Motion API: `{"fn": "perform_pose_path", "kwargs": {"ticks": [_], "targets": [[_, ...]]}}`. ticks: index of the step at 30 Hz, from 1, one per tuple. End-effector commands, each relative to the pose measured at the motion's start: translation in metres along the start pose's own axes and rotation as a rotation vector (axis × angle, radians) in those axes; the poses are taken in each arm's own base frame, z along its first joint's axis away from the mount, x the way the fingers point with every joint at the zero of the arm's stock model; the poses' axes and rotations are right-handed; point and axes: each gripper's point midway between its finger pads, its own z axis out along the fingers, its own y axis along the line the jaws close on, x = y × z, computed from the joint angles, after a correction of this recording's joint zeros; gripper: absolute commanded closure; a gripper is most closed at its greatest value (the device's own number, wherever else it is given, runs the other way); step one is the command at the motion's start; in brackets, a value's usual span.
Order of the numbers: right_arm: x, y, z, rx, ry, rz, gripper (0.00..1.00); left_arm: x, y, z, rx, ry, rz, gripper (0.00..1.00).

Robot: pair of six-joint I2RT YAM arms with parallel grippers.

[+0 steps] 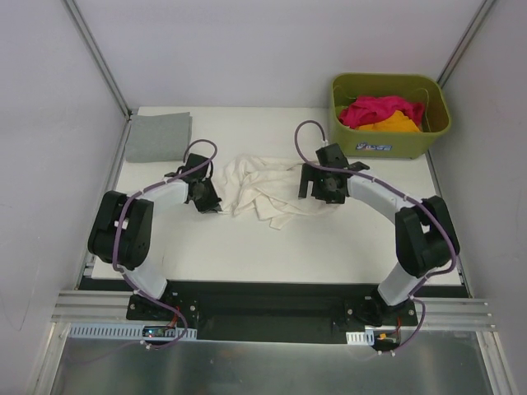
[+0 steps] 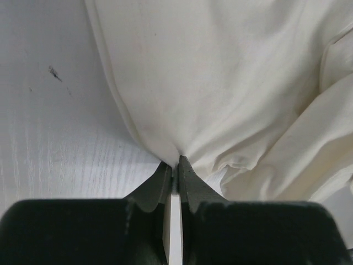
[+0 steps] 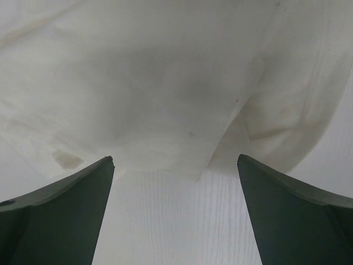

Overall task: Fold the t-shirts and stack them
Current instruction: Flatten out the tshirt

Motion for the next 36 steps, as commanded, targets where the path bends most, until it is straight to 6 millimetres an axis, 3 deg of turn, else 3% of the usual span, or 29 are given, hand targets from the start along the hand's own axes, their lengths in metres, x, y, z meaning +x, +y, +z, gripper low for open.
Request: {"fn": "perform_pose_path", "kwargs": {"ticks": [1, 9, 17, 21, 22, 24, 25, 31, 33, 36], "targets": [[-0.013, -0.004, 0.014, 0.069, -0.003, -0.004, 0.01, 0.0, 0.0, -0.012, 0.02, -0.029, 0.023, 1.0], [-0.011, 0.003, 0.029, 0.056, 0.025, 0.039, 0.06, 0.004, 0.004, -0.014, 0.016, -0.034, 0.027, 1.0], [-0.013, 0.015, 0.033, 0.022, 0.02, 0.021, 0.27, 0.001, 0.001, -0.022, 0.034, -0.057, 0.043, 1.0], [-0.019, 0.012, 0.02, 0.067, -0.021, -0.007, 0.43, 0.0, 0.0, -0.025, 0.04, -0.065, 0.046, 1.0], [-0.02, 0.008, 0.017, 0.098, -0.031, -0.017, 0.53, 0.0, 0.0, -0.025, 0.041, -0.065, 0.044, 1.0], [-0.021, 0.003, 0.013, 0.124, -0.045, -0.023, 0.63, -0.001, -0.002, -0.028, 0.05, -0.073, 0.049, 1.0], [-0.023, 0.002, 0.009, 0.136, -0.058, -0.027, 0.74, -0.002, -0.003, -0.029, 0.051, -0.076, 0.051, 1.0], [-0.033, -0.007, -0.016, 0.185, -0.121, -0.045, 0.92, -0.017, -0.014, -0.05, 0.089, -0.157, 0.079, 1.0], [-0.045, -0.004, -0.036, 0.167, -0.178, -0.057, 0.99, -0.028, -0.021, -0.067, 0.111, -0.218, 0.091, 1.0], [-0.062, -0.006, -0.075, 0.156, -0.291, -0.061, 0.99, -0.046, -0.029, -0.098, 0.132, -0.332, 0.099, 1.0]]}}
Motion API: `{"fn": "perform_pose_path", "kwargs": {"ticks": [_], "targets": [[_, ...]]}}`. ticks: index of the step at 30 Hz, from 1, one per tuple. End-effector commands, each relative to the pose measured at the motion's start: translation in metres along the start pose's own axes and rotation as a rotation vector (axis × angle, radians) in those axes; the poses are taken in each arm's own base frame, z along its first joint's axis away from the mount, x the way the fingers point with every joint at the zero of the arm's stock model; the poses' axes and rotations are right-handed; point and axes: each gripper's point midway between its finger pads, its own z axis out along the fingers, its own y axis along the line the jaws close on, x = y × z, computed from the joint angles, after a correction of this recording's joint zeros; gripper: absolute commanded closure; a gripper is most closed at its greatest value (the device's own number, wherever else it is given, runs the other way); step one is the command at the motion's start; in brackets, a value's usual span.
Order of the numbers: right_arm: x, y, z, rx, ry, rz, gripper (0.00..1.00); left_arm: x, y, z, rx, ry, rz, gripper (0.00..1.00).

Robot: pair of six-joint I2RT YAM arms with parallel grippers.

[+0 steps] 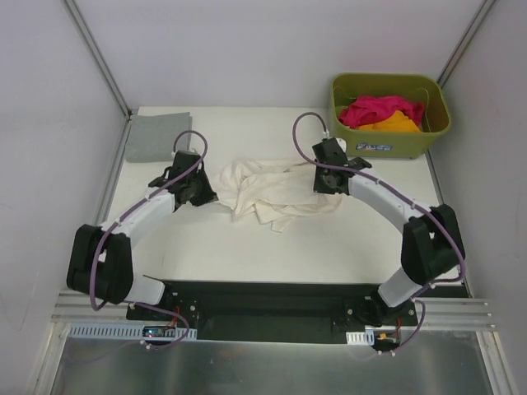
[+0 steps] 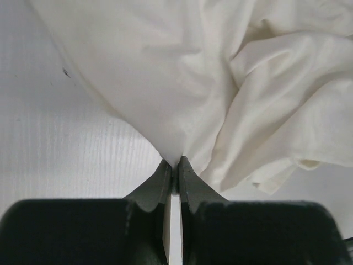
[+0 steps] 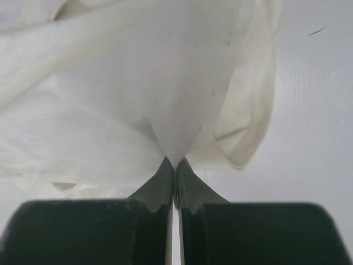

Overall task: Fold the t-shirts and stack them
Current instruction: Flatten out the tshirt

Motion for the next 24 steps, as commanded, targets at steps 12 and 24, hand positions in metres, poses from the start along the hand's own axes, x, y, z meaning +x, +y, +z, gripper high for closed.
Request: {"fn": "perform_pose_path", "kwargs": {"ticks": [12, 24], "targets": [[-0.117, -0.069, -0.28, -0.073, -0.775, 0.015, 0.99, -0.116, -0.055, -0.268, 0.259, -0.85, 0.047, 1.0], [-0.104, -0.124, -0.475, -0.263, -1.183, 0.118, 0.99, -0.091, -0.055, -0.491, 0.523, -1.326, 0.093, 1.0]]}}
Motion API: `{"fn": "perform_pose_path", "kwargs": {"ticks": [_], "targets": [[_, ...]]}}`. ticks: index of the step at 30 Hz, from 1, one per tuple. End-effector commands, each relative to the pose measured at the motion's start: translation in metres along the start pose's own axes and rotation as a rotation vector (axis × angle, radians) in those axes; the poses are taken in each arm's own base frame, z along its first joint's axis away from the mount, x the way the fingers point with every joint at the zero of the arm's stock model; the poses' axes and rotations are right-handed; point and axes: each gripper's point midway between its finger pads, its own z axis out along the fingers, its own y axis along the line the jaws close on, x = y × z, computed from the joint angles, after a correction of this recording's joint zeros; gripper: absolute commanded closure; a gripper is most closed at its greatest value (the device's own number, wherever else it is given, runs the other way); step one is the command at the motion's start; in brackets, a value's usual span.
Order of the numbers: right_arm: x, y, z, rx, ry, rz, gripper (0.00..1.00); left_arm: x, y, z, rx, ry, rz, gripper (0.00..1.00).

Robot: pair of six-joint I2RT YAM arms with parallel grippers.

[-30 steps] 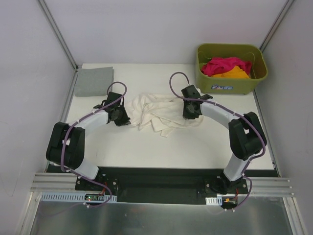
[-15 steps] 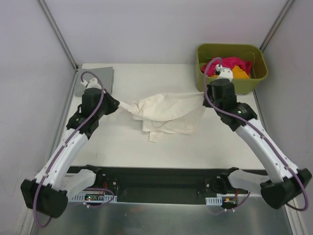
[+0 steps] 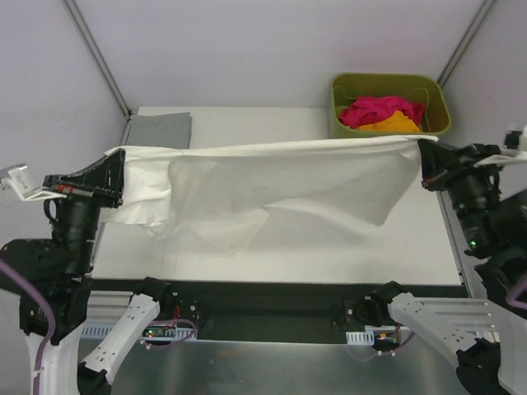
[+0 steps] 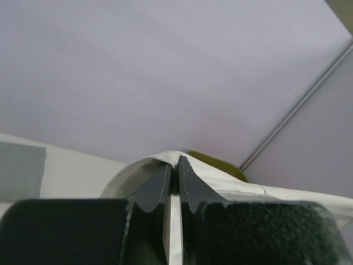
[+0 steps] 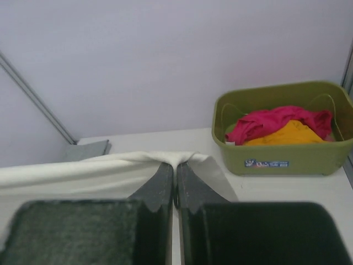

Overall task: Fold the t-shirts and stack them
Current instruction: Flatten out the tshirt

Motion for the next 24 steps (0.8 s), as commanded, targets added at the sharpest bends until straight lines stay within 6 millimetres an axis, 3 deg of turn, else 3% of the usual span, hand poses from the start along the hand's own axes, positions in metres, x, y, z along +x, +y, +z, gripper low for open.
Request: {"fn": "perform_pose_path", "kwargs": {"ticks": [1, 6, 8, 12, 15, 18, 19, 20, 21, 22, 23, 24], "targets": [[-0.051, -0.015, -0.043, 0.011, -0.148, 0.023, 0.99, -0.053, -0.012, -0.029, 0.032, -0.16, 0.046, 1.0], [-0.09, 0.009, -0.082, -0.173, -0.239, 0.063, 0.99, -0.091, -0.048, -0.053, 0.171, -0.225, 0.073, 1.0], [-0.106, 0.019, -0.098, -0.243, -0.273, 0.083, 0.99, -0.109, -0.072, -0.068, 0.271, -0.247, 0.09, 1.0], [-0.121, 0.027, -0.11, -0.303, -0.309, 0.085, 0.99, -0.133, -0.102, -0.088, 0.393, -0.284, 0.121, 1.0], [-0.123, 0.017, -0.104, -0.239, -0.325, 0.067, 0.99, -0.139, -0.107, -0.074, 0.389, -0.291, 0.162, 1.0], [-0.113, 0.001, -0.079, -0.113, -0.29, 0.034, 0.99, -0.132, -0.102, -0.037, 0.334, -0.257, 0.194, 1.0], [-0.107, -0.003, -0.069, -0.072, -0.269, 0.018, 0.99, -0.119, -0.097, -0.011, 0.303, -0.214, 0.211, 1.0], [-0.096, -0.007, -0.051, -0.016, -0.229, -0.006, 0.99, -0.112, -0.091, 0.004, 0.269, -0.194, 0.222, 1.0], [-0.081, -0.025, -0.034, 0.112, -0.189, -0.031, 0.99, -0.101, -0.084, 0.022, 0.24, -0.163, 0.238, 1.0], [-0.069, -0.034, -0.021, 0.186, -0.154, -0.058, 0.99, -0.078, -0.068, 0.057, 0.168, -0.103, 0.266, 1.0], [-0.05, -0.04, 0.003, 0.266, -0.093, -0.1, 0.99, -0.064, -0.053, 0.077, 0.104, -0.072, 0.285, 1.0], [-0.029, -0.062, 0.015, 0.417, -0.041, -0.147, 0.99, -0.047, -0.029, 0.098, -0.001, -0.042, 0.306, 0.97]]}}
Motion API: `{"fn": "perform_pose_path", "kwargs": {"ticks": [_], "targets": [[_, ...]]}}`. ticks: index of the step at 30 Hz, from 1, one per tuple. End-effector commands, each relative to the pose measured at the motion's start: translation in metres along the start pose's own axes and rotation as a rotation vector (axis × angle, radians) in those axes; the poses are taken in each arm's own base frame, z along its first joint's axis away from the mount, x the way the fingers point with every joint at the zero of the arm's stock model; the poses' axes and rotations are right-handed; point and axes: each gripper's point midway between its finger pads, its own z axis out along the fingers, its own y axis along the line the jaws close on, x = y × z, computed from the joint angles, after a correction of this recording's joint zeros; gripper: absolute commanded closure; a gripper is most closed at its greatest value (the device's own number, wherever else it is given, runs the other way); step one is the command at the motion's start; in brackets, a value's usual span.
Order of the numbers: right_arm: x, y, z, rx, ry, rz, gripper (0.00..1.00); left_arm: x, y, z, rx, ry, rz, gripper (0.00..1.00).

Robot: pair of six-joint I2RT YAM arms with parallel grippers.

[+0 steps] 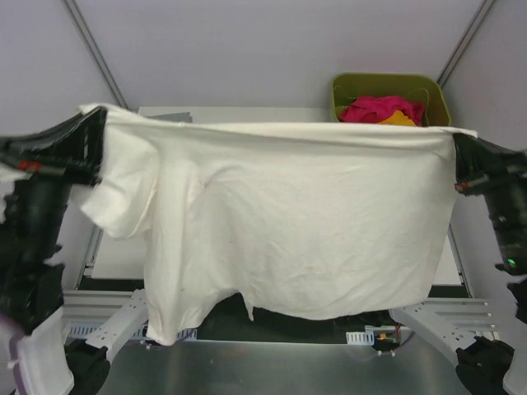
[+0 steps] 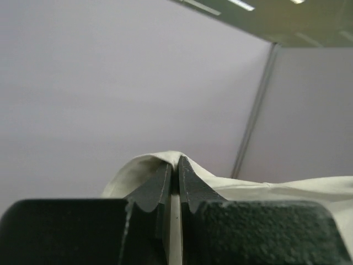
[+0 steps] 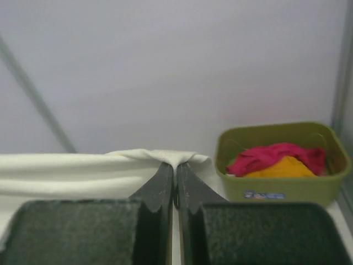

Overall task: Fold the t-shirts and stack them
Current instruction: Flatten out the tshirt

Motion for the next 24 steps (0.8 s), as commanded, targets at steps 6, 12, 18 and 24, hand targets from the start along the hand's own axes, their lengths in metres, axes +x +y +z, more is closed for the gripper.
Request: {"fn": "perform_pose_path", "kwargs": {"ticks": [6, 12, 18, 24], "targets": [[0.243, -0.147, 0.11, 0.728, 0.528, -0.247, 0.97, 0.357, 0.222, 0.118, -0.551, 0.741, 0.308, 0.59], [0.367, -0.184, 0.112, 0.812, 0.875, -0.154, 0.27, 0.484, 0.258, 0.091, -0.606, 1.098, 0.28, 0.01], [0.39, -0.183, 0.095, 0.807, 0.946, -0.131, 0.0, 0.499, 0.241, 0.041, -0.625, 1.173, 0.15, 0.01], [0.435, -0.162, 0.053, 0.711, 1.078, -0.013, 0.03, 0.52, 0.197, -0.03, -0.583, 1.301, -0.107, 0.01]]}}
